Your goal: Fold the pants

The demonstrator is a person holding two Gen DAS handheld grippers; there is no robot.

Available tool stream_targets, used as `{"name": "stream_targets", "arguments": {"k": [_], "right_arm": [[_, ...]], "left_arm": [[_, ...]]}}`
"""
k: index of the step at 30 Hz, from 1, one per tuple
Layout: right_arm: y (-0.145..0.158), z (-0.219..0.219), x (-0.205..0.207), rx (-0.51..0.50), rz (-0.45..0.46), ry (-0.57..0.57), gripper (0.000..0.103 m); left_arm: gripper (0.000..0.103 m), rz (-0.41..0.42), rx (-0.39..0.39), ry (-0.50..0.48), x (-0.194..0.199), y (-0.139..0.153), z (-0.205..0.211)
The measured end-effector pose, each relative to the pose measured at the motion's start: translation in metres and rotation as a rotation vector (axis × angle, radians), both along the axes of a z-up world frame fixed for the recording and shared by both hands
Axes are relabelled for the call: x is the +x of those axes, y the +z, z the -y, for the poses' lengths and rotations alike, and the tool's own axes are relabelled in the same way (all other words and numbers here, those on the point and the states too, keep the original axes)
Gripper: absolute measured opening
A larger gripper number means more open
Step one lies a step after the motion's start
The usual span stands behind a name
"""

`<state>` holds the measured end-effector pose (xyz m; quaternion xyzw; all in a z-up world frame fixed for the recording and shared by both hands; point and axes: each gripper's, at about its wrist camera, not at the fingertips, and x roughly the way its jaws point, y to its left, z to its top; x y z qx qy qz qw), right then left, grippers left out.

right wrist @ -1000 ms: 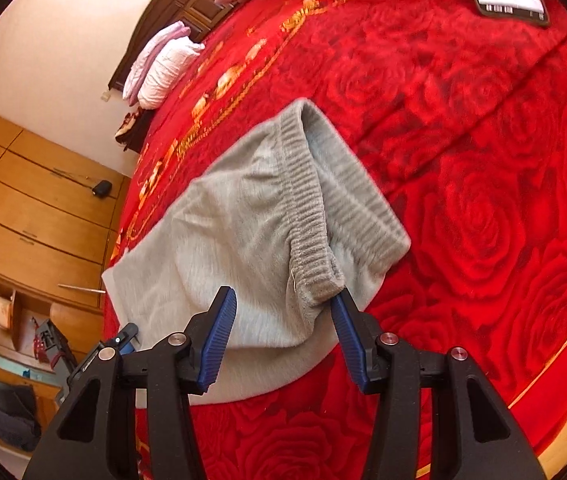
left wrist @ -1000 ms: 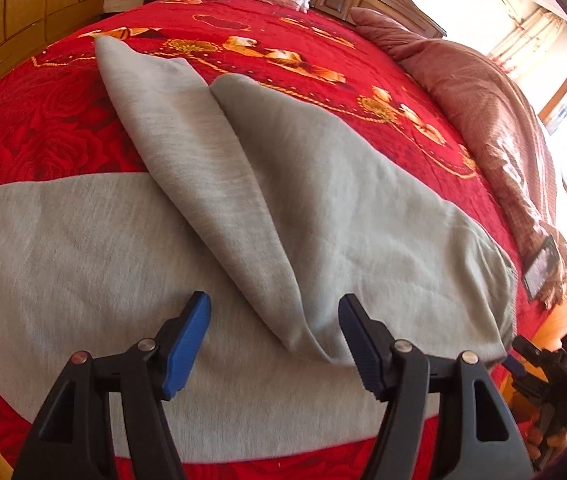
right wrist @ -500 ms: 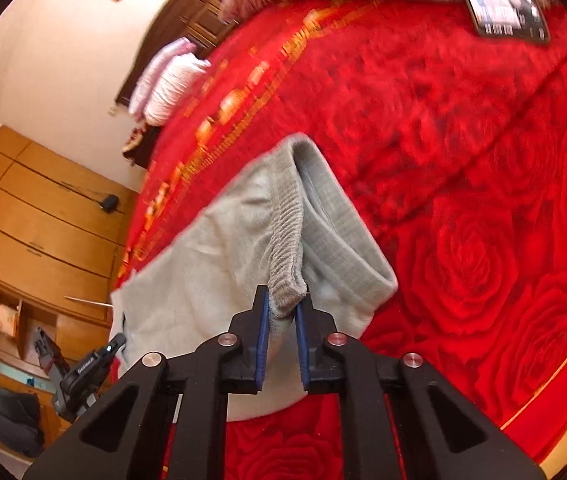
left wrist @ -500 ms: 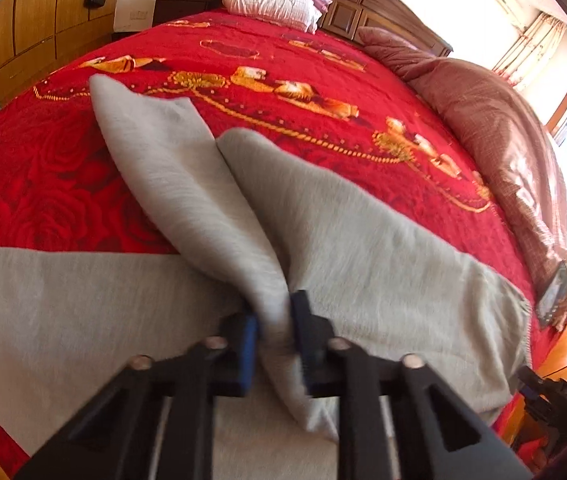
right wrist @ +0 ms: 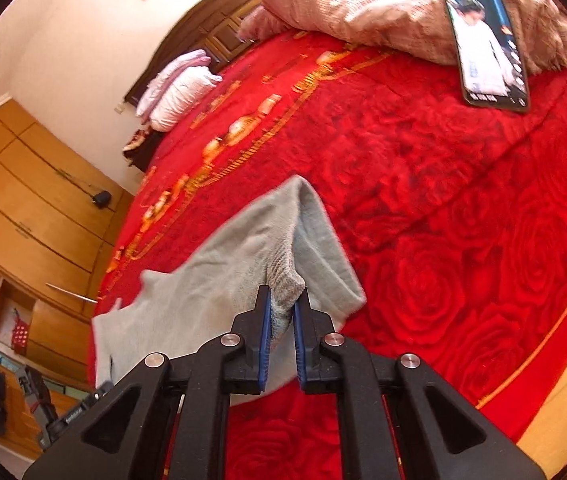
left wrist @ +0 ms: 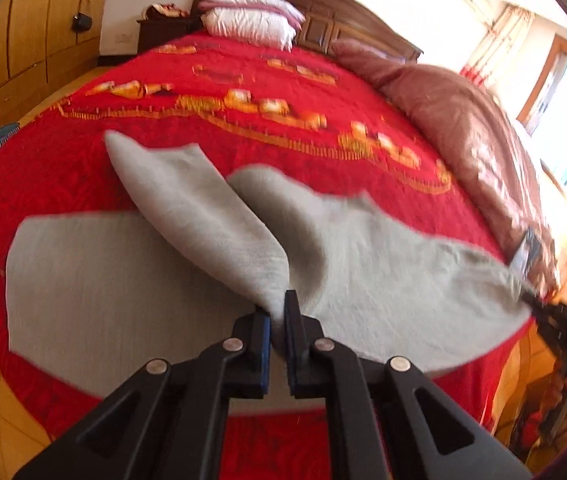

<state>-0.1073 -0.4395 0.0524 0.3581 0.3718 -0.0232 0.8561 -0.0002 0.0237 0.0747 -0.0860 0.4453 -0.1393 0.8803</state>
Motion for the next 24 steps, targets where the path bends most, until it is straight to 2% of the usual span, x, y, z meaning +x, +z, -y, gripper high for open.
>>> {"name": "stream_targets", "arguments": {"k": [4, 7, 10, 14, 17, 19, 24], "right_arm": [[-0.019, 0.004, 0.005, -0.008, -0.048, -0.013, 0.011], [-0.034, 0.003, 0.013, -0.044, -0.090, 0.000, 0.012], [-0.052, 0.003, 0.020, -0.062, -0.139, 0.009, 0.013], [-0.065, 0.003, 0.021, -0.056, -0.176, 0.018, 0.021], [-0.059, 0.003, 0.018, -0.088, -0.189, 0.018, 0.029], [-0.052, 0.001, 0.015, -0.124, -0.195, 0.016, 0.029], [-0.018, -0.012, 0.006, -0.233, -0.182, 0.015, 0.030]], "left_arm": [[0.006, -0.077, 0.034, -0.039, -0.011, -0.027, 0.011], [0.006, -0.168, 0.026, -0.058, -0.010, -0.047, 0.017], [0.008, -0.191, 0.034, -0.046, -0.006, -0.057, 0.016], [0.016, -0.231, 0.037, -0.020, -0.001, -0.073, 0.012], [0.021, -0.232, 0.026, -0.010, -0.003, -0.072, 0.005], [0.032, -0.224, 0.037, 0.000, -0.004, -0.068, 0.001], [0.042, -0.179, 0.041, 0.040, -0.011, -0.047, -0.021]]}}
